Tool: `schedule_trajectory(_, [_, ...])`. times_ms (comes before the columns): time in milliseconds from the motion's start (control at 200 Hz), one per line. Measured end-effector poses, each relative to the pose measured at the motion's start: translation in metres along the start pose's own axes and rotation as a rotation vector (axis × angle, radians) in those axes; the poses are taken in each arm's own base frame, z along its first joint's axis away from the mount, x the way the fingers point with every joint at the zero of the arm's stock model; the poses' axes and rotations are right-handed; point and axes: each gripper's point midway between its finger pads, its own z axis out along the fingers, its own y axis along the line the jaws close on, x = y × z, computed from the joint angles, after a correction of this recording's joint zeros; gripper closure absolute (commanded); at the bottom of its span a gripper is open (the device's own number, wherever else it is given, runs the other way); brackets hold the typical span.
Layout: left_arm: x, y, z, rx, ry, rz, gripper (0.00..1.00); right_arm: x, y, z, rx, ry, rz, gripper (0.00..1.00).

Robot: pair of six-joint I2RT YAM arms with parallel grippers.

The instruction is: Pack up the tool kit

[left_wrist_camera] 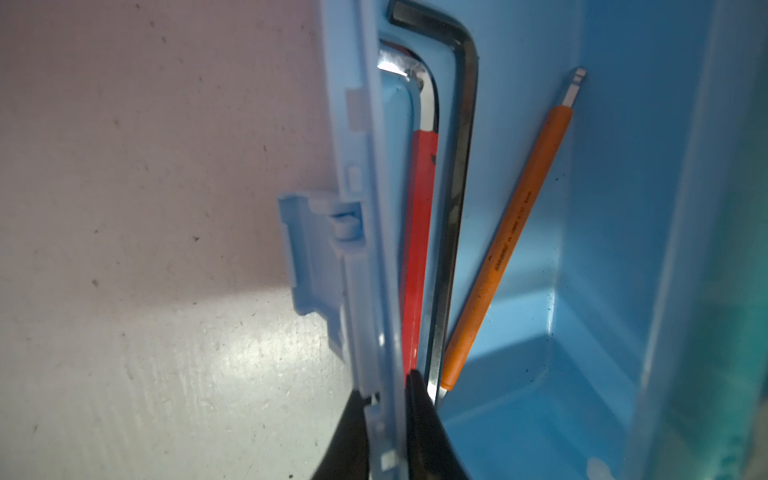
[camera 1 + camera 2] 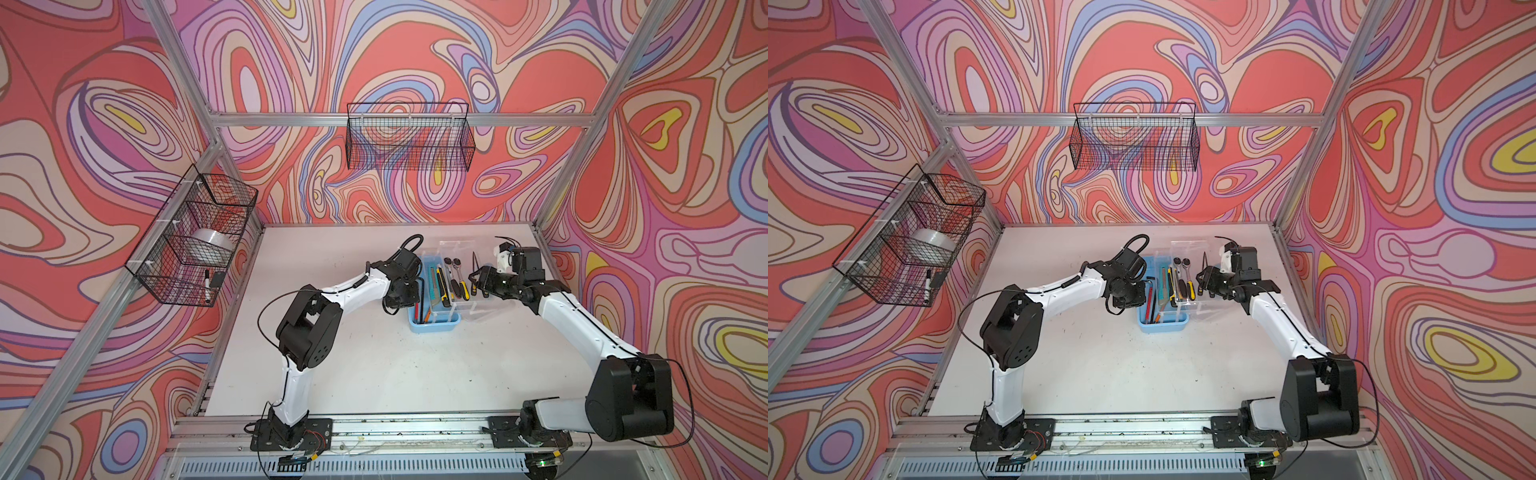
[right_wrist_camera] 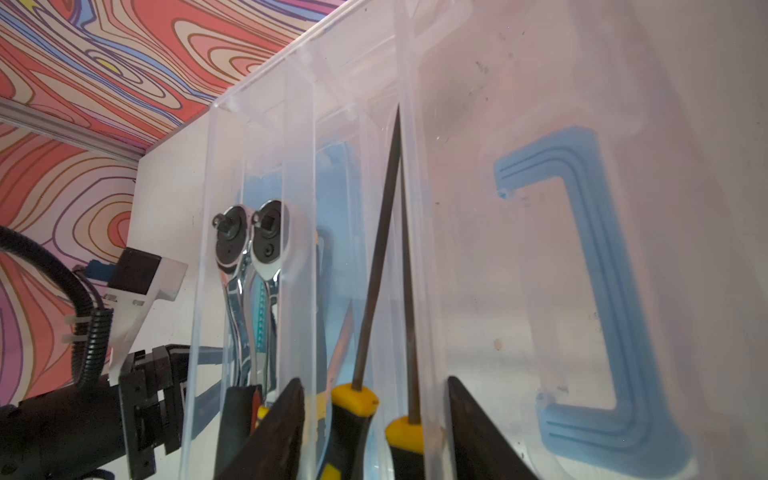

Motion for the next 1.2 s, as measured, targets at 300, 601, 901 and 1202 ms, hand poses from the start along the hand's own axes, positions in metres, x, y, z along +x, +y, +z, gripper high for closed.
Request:
schedule_trajectory(300, [0.002,0.001,0.005,0.005,-0.005,0.004,0.83,0.005,0.009,0.004,0.079,0.011,-0.048,0.48])
schedule_trajectory(601, [0.003,0.002,0.007,0.006,-0.005,0.005,0.80,0.006,0.012,0.008,0.171,0.021,-0.084,0.51])
schedule_trajectory(901, [0.003,0.001,0.002,0.006,-0.014,0.025,0.73,0.008,0.013,0.011,0.243,0.026,-0.116,0.51])
schedule_trajectory(1202, [-0.010,0.000,-0.050,0.002,-0.128,0.056,0.67,0.006,0.013,0.012,0.270,0.014,-0.135,0.51])
